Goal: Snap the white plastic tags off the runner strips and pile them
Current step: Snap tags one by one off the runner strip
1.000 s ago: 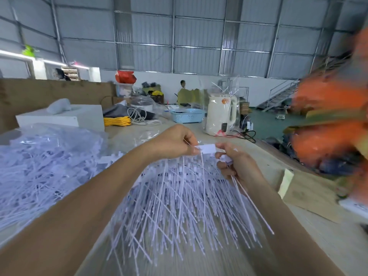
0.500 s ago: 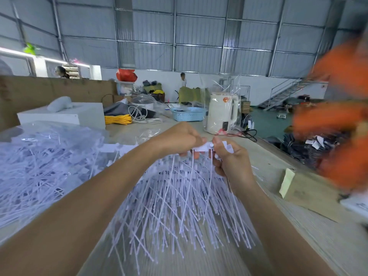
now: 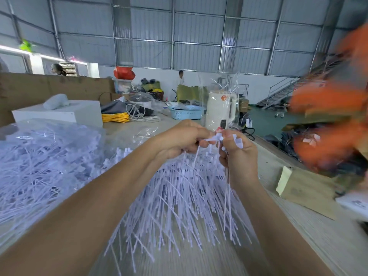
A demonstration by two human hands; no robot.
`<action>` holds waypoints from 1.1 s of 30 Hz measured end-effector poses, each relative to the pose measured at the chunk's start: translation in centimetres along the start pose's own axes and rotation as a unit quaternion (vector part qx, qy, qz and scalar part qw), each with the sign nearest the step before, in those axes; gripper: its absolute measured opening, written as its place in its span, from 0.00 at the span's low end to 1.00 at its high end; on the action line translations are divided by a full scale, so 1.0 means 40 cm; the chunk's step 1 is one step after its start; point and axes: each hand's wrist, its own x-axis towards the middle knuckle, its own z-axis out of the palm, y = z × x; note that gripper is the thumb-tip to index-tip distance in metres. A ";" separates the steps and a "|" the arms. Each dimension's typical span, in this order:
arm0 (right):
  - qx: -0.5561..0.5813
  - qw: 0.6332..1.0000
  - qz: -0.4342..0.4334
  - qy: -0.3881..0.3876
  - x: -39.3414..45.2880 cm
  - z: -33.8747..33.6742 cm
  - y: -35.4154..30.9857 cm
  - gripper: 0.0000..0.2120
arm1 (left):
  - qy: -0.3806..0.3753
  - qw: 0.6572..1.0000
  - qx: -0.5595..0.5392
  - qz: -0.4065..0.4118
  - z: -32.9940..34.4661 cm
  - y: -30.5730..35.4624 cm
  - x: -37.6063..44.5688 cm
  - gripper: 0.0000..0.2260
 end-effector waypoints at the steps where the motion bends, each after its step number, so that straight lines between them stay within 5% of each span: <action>1: -0.003 1.000 -0.005 -0.003 0.005 -0.007 -0.003 0.11 | -0.003 1.000 -0.014 -0.007 0.005 -0.001 0.001 0.11; 6: -0.001 0.999 0.044 0.019 0.016 -0.024 -0.004 0.11 | 0.025 0.998 0.055 0.011 0.033 0.005 0.011 0.11; 10: 0.048 0.974 0.133 0.177 0.068 -0.139 -0.032 0.10 | 0.025 0.996 0.082 0.002 -0.018 0.001 -0.010 0.11; 13: 0.128 0.973 0.152 0.121 0.080 -0.182 -0.016 0.11 | 0.055 0.992 0.112 0.014 -0.040 -0.006 -0.020 0.11; 16: 0.199 0.956 0.209 0.055 0.079 -0.133 -0.006 0.09 | 0.009 0.991 0.127 0.038 -0.003 0.010 -0.020 0.10; 20: 0.290 0.930 0.203 0.098 0.102 -0.162 -0.020 0.08 | -0.030 0.985 0.163 0.036 -0.006 0.010 -0.026 0.18; 24: 0.169 0.956 0.226 0.085 0.107 -0.173 -0.016 0.06 | -0.039 0.975 0.220 0.010 -0.020 -0.013 -0.029 0.19; 28: 0.240 0.923 0.294 -0.066 0.072 -0.110 -0.022 0.07 | -0.037 0.972 0.233 0.004 -0.027 -0.029 -0.025 0.16; 30: 0.118 0.951 0.267 -0.100 0.056 -0.082 -0.012 0.07 | -0.025 0.973 0.228 0.012 -0.031 -0.034 -0.026 0.15; 33: -0.078 0.966 0.203 -0.137 0.030 -0.039 0.000 0.21 | -0.005 0.967 0.253 0.041 -0.032 -0.043 -0.025 0.08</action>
